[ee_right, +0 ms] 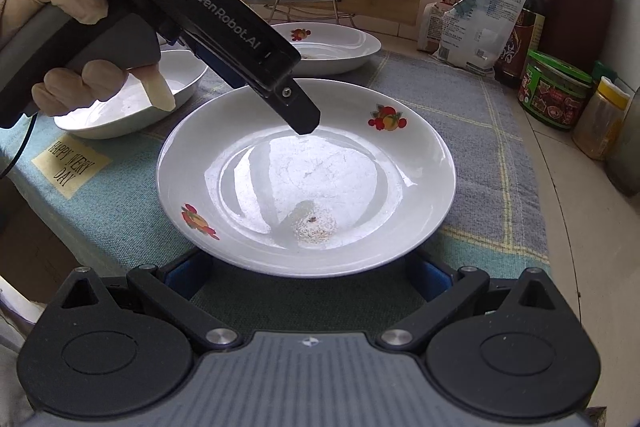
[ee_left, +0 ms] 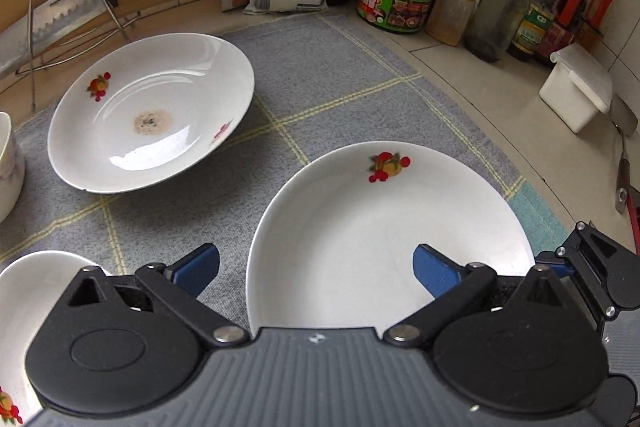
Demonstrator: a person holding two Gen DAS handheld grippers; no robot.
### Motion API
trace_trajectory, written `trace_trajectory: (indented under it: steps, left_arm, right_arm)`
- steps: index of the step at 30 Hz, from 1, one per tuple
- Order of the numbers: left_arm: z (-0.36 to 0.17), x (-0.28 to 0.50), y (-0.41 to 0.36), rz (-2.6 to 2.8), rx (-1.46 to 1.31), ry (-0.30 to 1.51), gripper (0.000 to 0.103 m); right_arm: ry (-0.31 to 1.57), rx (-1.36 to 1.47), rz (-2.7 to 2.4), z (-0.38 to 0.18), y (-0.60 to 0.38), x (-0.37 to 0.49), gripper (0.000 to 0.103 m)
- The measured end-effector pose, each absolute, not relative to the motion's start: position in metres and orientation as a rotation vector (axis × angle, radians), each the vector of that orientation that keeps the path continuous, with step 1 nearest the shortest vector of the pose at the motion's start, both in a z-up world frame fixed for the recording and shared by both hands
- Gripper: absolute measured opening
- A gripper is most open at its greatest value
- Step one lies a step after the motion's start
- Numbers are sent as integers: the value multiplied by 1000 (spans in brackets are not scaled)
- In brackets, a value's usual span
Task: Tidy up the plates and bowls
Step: 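Close the left gripper on the rim of the fruit-print plate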
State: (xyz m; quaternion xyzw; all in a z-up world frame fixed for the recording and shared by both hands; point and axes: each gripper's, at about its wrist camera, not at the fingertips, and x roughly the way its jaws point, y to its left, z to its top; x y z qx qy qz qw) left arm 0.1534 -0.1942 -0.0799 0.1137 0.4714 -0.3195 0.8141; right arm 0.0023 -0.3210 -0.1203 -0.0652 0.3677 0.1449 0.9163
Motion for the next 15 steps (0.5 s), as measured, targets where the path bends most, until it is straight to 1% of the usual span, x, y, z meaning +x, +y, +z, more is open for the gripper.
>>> trace_trajectory:
  steps: [5, 15]
  left_arm:
    - [-92, 164, -200, -750, 244, 1102, 102]
    - [-92, 178, -196, -809, 235, 1136, 102]
  right_arm:
    - [760, -133, 298, -120, -321, 3, 103]
    - [761, -135, 301, -121, -322, 3, 103]
